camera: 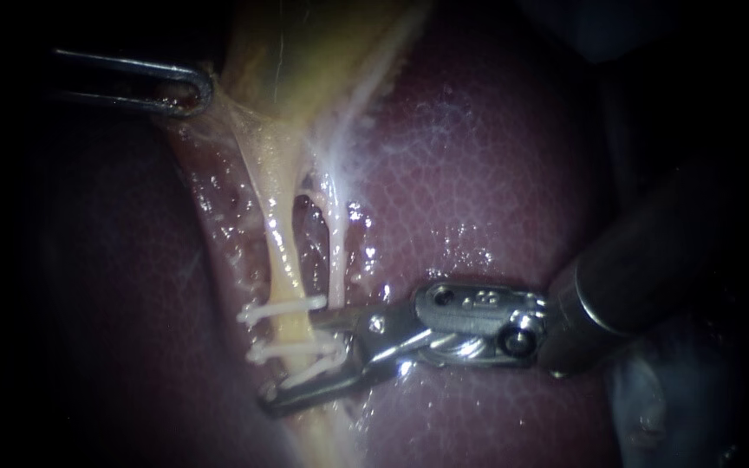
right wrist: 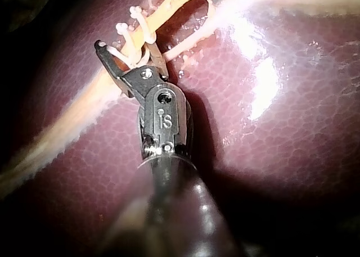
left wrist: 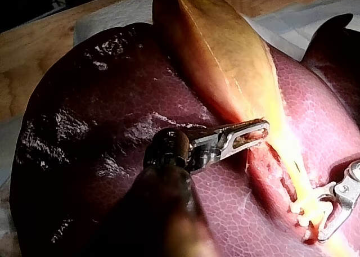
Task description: Clipping third clip left tube
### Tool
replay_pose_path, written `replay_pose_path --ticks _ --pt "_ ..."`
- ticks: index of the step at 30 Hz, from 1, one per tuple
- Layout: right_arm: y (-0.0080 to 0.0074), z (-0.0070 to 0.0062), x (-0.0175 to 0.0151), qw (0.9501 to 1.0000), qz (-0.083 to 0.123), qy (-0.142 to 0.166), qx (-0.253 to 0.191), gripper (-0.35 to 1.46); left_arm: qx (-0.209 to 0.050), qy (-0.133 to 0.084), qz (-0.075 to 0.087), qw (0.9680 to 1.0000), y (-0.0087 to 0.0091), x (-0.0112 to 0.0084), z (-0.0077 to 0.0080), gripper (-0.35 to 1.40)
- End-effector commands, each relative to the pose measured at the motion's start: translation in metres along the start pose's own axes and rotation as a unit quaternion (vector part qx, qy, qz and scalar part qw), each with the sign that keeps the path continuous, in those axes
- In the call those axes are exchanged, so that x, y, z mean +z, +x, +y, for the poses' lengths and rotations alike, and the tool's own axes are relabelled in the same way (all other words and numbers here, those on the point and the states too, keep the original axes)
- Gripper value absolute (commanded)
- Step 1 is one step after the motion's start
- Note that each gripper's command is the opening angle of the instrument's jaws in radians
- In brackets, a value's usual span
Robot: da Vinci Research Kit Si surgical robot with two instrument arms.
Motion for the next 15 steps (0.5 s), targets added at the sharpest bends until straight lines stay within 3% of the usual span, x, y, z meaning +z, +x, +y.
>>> replay_pose_path --ticks 1,8,15 --pt "0.0 0.0 0.0 1.0 0.0 0.0 0.0 0.5 0.0 0.0 0.0 1.0 0.0 0.0 0.0001 -0.35" --pt "0.0003 0.0 -0.0002 1.0 0.002 0.002 0.001 0.5 0.0 0.001 0.0 1.0 0.0 -0.0001 0.0001 -0.35" --pt "0.002 0.001 -0.0007 0.9999 0.011 -0.004 0.007 0.5 0.0 0.001 0.0 1.0 0.0001 -0.0002 0.0001 -0.35"
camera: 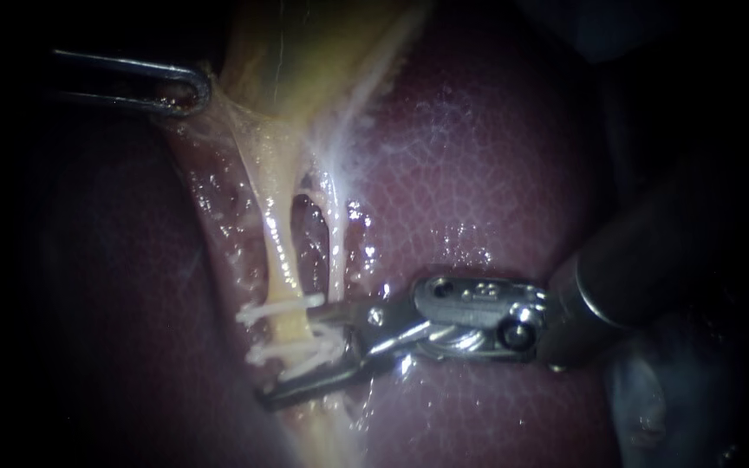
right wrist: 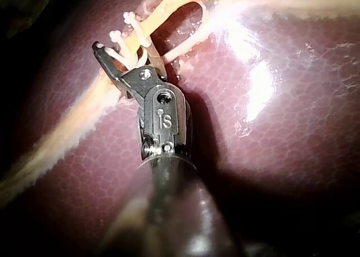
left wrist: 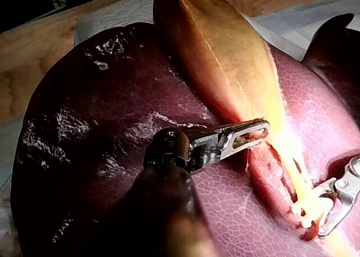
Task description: Clipping third clip left tube
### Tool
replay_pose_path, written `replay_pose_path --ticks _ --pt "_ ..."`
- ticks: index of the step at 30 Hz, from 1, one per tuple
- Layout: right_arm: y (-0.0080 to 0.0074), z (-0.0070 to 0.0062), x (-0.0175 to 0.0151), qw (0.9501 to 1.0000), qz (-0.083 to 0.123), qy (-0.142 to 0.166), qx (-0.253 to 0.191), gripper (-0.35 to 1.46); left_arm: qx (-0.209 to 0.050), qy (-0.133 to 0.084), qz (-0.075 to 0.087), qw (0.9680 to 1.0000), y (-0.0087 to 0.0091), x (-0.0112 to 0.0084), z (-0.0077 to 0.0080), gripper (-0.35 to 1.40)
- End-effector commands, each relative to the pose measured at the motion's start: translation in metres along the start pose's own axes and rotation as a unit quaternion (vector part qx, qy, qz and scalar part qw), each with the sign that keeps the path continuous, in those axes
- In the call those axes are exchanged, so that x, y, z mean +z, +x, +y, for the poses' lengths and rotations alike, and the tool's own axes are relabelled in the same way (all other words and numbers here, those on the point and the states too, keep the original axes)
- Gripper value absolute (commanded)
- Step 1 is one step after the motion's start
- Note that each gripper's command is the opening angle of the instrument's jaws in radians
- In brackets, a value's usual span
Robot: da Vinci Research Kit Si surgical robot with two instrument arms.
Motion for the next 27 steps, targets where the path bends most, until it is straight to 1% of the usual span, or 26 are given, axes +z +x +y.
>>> replay_pose_path --ticks 1,8,15,20,27 --pt "0.0003 0.0002 -0.0001 1.0 0.003 -0.002 0.001 0.5 0.0 0.0 0.0 1.0 0.0 0.0 0.0 -0.35" --pt "0.0029 0.0018 -0.0016 0.9996 0.024 -0.011 0.011 0.5 0.0 0.0 0.0 1.0 0.0 0.0 0.0 -0.35" --pt "0.0053 0.0028 -0.0026 0.9986 0.046 -0.016 0.02 0.5 0.0 0.0 0.0 1.0 0.0 0.0 0.0 -0.35" --pt "0.0062 0.0031 -0.0027 0.9982 0.053 -0.018 0.02 0.5 0.0 0.0 0.0 1.0 0.0 0.0001 0.0 -0.35" --pt "0.0065 0.0036 -0.0023 0.9978 0.061 -0.018 0.018 0.5 0.0 0.0 0.0 1.0 0.0001 0.0001 0.0 -0.35"
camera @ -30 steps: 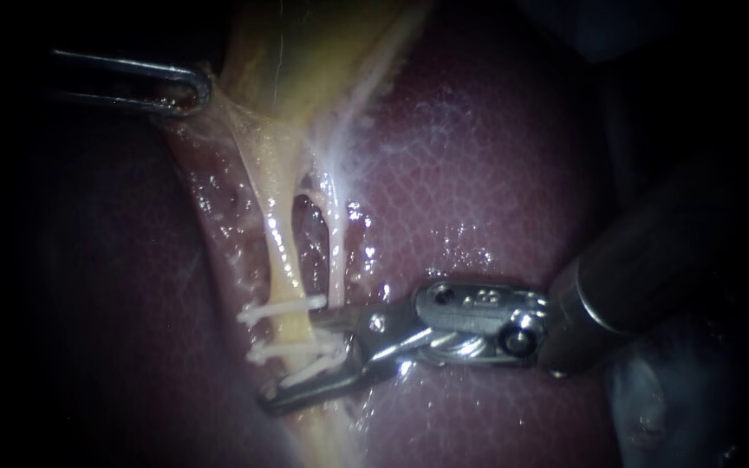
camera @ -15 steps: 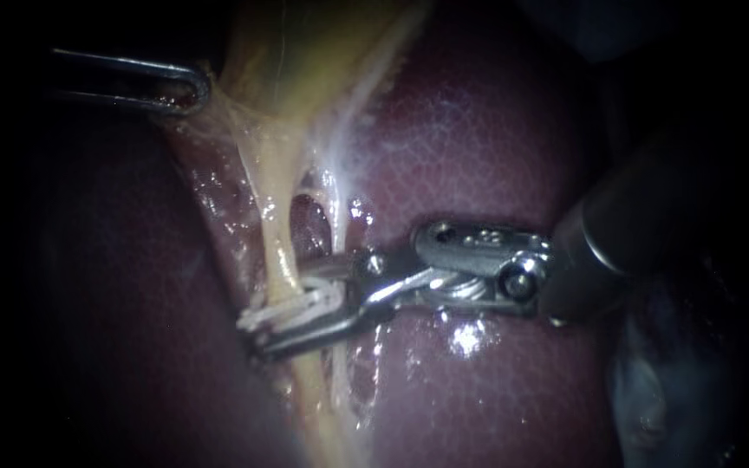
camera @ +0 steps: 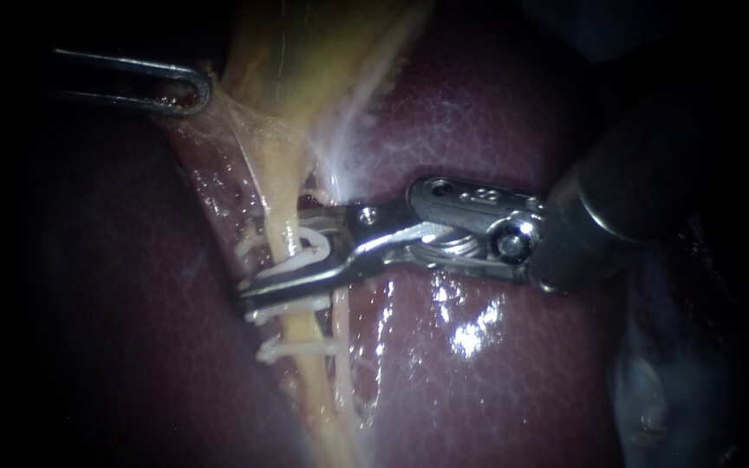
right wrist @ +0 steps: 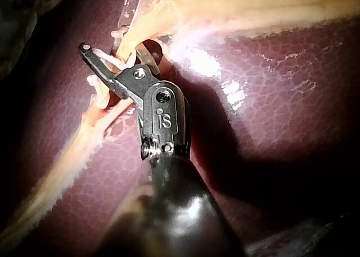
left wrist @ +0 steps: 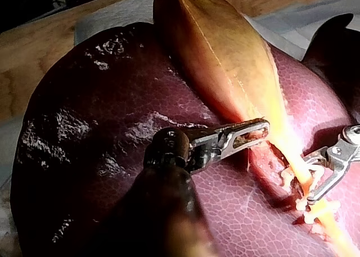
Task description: Clipping third clip left tube
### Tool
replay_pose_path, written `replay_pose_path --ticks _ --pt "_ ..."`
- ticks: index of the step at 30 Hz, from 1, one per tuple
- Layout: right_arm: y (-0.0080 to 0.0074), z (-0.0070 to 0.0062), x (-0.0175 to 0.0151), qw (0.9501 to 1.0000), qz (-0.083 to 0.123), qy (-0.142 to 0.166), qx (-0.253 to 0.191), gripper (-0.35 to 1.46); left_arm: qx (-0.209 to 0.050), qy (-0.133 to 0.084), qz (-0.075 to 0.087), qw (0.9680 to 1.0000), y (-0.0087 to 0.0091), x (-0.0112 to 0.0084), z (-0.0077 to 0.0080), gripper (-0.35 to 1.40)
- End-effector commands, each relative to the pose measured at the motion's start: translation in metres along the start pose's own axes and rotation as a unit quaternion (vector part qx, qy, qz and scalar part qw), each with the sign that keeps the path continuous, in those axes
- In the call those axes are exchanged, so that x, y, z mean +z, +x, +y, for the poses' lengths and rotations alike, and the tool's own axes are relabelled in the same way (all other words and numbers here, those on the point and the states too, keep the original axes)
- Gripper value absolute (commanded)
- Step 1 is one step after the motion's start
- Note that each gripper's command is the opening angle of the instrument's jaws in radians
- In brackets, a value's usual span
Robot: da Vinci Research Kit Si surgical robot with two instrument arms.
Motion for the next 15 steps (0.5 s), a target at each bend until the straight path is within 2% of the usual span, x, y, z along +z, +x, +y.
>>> replay_pose_path --ticks 1,3,7,10,15 --pt "-0.0001 0.0001 0.0001 1.0 0.002 0.0 0.0 0.5 0.0 0.0 0.0 1.0 0.0 0.0 0.0 -0.35" --pt "0.0 0.0003 0.0 1.0 0.004 0.0 0.001 0.5 0.0 -0.001 0.0 1.0 0.0 0.0001 0.0 -0.35" --pt "0.0003 0.0007 -0.0002 0.9998 0.02 0.003 0.002 0.5 0.0 -0.001 0.0 1.0 0.0 0.0001 0.0 -0.35" --pt "0.0007 0.0009 -0.0004 0.9986 0.045 0.025 0.0 0.5 0.0 -0.001 0.0 1.0 0.0 0.0001 0.0 -0.35" --pt "0.0015 0.0009 -0.0008 0.9947 0.082 0.058 0.024 0.5 0.0 -0.001 0.0 1.0 0.0001 0.0002 0.0 -0.35"
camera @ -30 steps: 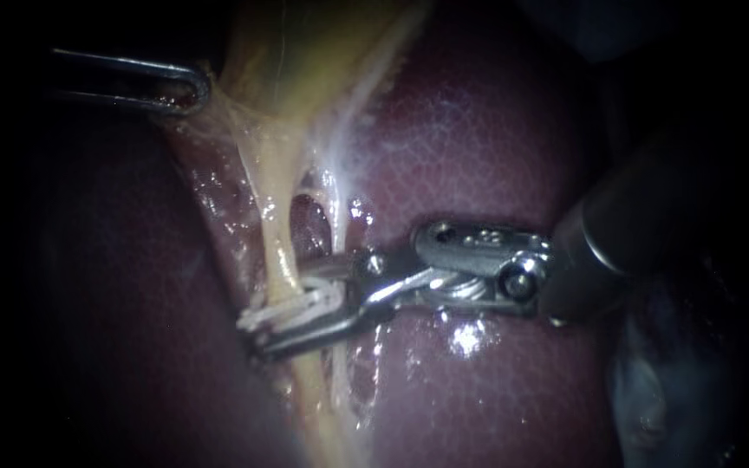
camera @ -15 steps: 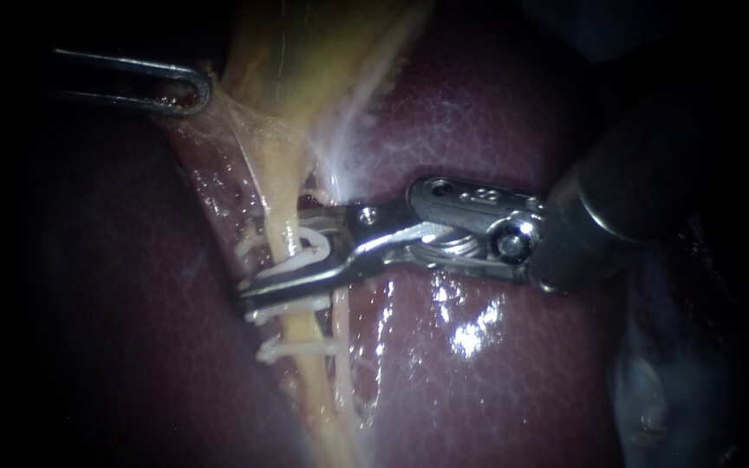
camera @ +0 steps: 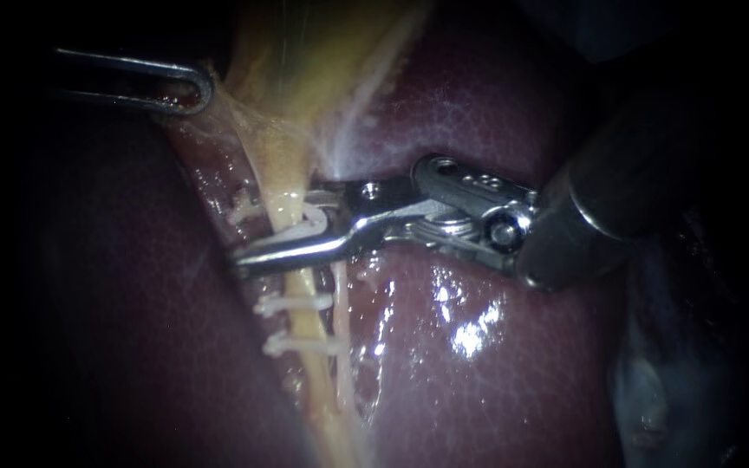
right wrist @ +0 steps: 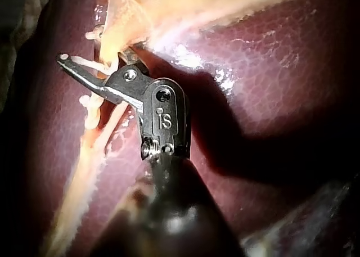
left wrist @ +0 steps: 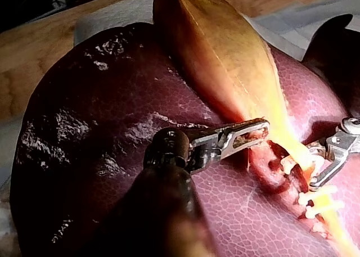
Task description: Clipping third clip left tube
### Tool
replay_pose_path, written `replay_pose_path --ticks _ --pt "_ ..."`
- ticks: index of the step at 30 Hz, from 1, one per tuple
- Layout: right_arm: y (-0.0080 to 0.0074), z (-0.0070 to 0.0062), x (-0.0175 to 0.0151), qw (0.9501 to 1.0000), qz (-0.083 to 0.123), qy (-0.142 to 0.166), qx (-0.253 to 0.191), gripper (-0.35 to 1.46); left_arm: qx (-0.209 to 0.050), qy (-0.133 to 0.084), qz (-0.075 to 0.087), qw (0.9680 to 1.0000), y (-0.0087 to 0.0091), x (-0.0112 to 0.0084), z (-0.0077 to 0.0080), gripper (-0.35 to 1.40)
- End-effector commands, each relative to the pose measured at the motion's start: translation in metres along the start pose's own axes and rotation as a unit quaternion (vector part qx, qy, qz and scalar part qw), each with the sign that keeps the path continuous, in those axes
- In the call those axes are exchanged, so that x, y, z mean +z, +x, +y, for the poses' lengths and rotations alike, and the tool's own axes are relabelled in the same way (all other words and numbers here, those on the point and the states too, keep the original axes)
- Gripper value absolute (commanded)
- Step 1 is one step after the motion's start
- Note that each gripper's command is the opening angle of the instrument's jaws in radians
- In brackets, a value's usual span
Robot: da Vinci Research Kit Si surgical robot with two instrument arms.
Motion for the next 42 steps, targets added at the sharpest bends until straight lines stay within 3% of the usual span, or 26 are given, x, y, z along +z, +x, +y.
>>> replay_pose_path --ticks 1,6,16,22,26,32,42 --pt "0.0003 -0.0001 -0.0001 1.0 0.004 0.006 0.005 0.5 0.0 0.0 0.0 1.0 0.0 0.0 0.0 -0.35" --pt "0.0008 -0.0004 -0.0004 0.9992 0.016 0.027 0.024 0.49 0.0 0.0 0.0 1.0 0.0001 0.0001 0.0001 -0.35" --pt "0.0008 -0.0007 -0.0008 0.9988 0.015 0.03 0.036 0.39 0.0 0.0 0.0 1.0 0.0001 0.0001 0.0001 -0.35" --pt "0.0006 -0.001 -0.0014 0.9981 0.014 0.031 0.051 0.02 0.0 0.0 0.0 1.0 0.0001 0.0001 0.0001 -0.35" --pt "0.0005 -0.0011 -0.0017 0.9966 0.013 0.034 0.074 -0.35 0.0 0.0 0.0 1.0 0.0001 0.0001 0.0001 -0.35" --pt "0.0003 -0.0013 -0.0017 0.9964 -0.004 0.027 0.08 -0.35 0.0 0.0 0.0 1.0 0.0001 0.0 0.0001 -0.35" --pt "0.0003 -0.0014 -0.0016 0.9964 -0.004 0.027 0.08 -0.35 0.0 0.0 0.0 1.0 0.0001 0.0001 0.0001 -0.35"
